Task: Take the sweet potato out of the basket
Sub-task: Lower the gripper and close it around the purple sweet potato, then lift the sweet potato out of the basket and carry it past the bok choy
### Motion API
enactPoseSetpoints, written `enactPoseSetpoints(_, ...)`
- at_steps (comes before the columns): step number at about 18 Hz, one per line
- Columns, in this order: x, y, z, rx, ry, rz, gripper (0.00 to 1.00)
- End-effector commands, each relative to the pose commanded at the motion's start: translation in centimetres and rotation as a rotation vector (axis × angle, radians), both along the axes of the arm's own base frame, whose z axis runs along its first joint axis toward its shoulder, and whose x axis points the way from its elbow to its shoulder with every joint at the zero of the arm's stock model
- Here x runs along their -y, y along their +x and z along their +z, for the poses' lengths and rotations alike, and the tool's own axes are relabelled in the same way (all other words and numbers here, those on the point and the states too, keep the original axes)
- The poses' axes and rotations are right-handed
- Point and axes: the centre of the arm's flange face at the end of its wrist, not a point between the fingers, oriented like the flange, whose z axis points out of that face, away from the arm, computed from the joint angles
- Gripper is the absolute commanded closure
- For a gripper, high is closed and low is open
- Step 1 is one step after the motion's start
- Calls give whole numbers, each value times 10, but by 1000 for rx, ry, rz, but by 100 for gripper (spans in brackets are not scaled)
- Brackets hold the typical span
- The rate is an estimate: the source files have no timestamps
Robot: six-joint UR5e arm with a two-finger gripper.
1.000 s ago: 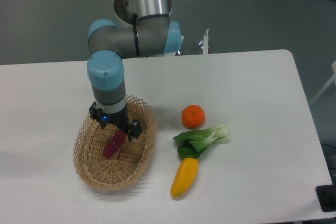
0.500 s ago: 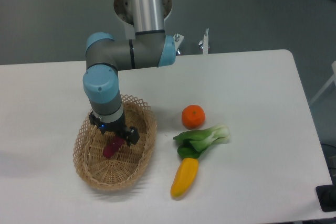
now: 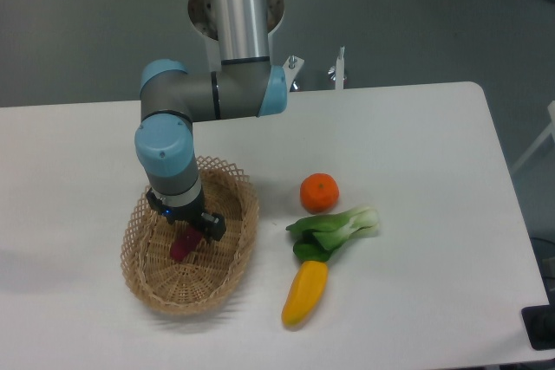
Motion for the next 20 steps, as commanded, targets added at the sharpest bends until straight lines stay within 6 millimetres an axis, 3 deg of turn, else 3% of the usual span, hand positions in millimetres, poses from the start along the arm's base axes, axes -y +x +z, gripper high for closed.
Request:
enactPoseSetpoints(3, -2, -2, 6, -5, 9, -2, 67)
enactPoseSetpoints(8, -5, -6, 19, -23, 31, -41, 69)
enactPoseSetpoints(10, -8, -13, 40, -46, 64, -53, 69)
enactPoseSetpoints(12, 0, -44, 73, -75, 98, -50, 69)
enactPoseSetpoints(15, 21, -91, 107, -125, 136, -105, 69)
enactPoseSetpoints(20, 68, -182, 149, -176, 154, -135, 69)
